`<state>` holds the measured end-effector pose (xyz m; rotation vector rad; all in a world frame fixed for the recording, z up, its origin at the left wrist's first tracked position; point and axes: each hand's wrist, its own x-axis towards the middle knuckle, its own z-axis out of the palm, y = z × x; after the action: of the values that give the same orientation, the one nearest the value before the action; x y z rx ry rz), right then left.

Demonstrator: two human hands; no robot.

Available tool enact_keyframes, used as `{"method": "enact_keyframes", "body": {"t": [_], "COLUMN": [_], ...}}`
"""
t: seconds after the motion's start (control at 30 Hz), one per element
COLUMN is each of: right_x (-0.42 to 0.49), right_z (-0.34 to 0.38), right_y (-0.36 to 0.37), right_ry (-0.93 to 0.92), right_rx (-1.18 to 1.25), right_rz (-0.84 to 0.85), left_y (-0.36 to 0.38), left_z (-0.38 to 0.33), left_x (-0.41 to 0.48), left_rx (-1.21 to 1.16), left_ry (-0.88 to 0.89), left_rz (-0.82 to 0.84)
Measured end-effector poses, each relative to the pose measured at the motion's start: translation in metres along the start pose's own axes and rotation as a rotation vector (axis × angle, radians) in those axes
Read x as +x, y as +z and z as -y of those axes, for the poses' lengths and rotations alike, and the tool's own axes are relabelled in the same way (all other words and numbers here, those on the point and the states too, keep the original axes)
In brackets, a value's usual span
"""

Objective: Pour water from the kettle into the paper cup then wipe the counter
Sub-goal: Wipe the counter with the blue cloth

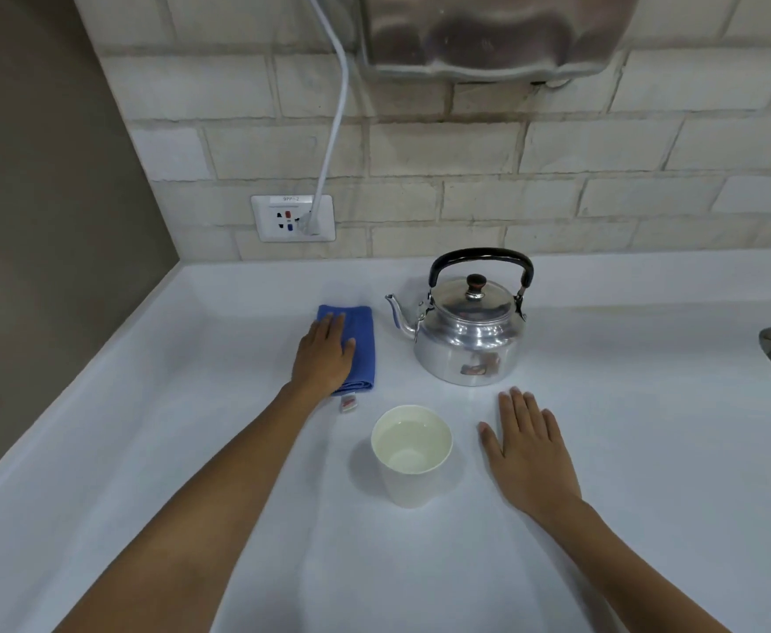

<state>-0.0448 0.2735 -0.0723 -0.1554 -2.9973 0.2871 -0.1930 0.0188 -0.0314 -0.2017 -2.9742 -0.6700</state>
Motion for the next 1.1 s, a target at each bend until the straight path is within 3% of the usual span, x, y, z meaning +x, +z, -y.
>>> {"method": "enact_keyframes", "body": {"t": [0.17,0.33,0.53,0.67,0.73,0.9,1.1], "right_x": [0.000,0.001,0.001,0.001,0.001,0.001,0.003], "right_z": [0.002,0.002,0.000,-0.002,-0.003,0.001,0.000], "right_y": [0.001,0.000,-0.001,-0.002,-0.002,-0.002,-0.001], "right_ry": [0.006,0.005,-0.005,-0.016,-0.020,-0.015,-0.021], "right_rx": [0.016,0.019,0.014,0.015,0.018,0.005,0.000], "right_rz": [-0.006,-0.008,0.002,0.017,0.026,-0.013,-0.024], "left_y": [0.022,0.035,0.034,0.015,0.002,-0.007,0.020], "left_z": [0.007,0.002,-0.014,0.009,0.027,0.053,0.010], "left_x": [0.037,0.037,-0.024,-0.082,-0.096,-0.073,-0.037], "left_rx": [0.111,0.227,0.324,0.396,0.342,0.396,0.328], "left_ry": [-0.092,-0.061,0.183,0.445,0.491,0.355,0.131], "left_rz": [0.097,0.108,0.182,0.202,0.241,0.186,0.122]}}
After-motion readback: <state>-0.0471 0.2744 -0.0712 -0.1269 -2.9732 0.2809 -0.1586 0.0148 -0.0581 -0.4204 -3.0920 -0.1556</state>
